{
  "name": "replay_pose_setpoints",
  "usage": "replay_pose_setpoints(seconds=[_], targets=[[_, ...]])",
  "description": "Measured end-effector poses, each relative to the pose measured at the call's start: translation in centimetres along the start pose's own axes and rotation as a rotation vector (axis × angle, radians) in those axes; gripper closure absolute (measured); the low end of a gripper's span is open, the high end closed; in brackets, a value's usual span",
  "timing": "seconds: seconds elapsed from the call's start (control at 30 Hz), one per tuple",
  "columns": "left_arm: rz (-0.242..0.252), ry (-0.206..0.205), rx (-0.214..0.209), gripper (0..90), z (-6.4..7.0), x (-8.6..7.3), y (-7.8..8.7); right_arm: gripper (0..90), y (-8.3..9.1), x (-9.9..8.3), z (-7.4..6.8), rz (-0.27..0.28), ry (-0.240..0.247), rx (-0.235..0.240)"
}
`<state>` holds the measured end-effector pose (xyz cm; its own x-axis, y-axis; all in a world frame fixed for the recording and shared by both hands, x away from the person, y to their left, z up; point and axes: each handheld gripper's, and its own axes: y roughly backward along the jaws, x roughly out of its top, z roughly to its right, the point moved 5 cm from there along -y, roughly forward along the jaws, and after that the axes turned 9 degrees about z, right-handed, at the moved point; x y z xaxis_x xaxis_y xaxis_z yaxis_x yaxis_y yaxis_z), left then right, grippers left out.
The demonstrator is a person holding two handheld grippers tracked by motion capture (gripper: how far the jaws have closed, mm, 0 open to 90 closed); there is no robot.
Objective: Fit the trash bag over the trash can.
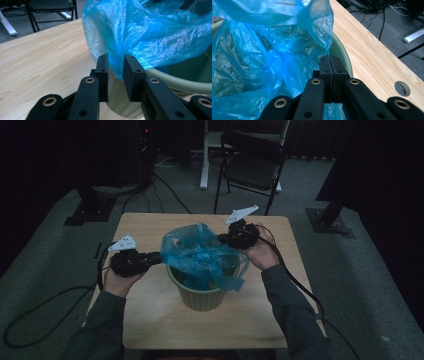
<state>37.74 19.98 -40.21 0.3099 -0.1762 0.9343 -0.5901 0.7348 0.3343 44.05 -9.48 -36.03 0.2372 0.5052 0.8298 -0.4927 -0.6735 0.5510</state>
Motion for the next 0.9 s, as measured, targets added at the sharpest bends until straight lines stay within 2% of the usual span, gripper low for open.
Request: replay_pose_setpoints(seconds=[0.27,0.5,0.53,0.7,0.9], targets=[[0.038,-0.017,-0.003,68.2,0.4,1.4,0.3,90.0,0.1,-0.1,-0.1,-0.006,-0.003,0.000],[0.061,-0.026,-0.046,63.6,0.5,2.4,0.1,90.0,0.1,-0.1,-0.1,-0.012,-0.002,0.005],[0.073,-0.021,-0.067,63.6,0.5,2.6,0.0,90.0,0.2,-0.2,-0.1,-0.011,-0.002,0.005],[0.079,-0.043,-0.103,59.0,1.0,3.4,-0.5,90.0,0.0,-0.3,-0.1,-0.014,-0.005,0.008],[0.061,-0.079,-0.105,59.8,1.6,4.5,-1.7,90.0,-0.2,-0.3,-0.2,-0.012,-0.006,0.014]])
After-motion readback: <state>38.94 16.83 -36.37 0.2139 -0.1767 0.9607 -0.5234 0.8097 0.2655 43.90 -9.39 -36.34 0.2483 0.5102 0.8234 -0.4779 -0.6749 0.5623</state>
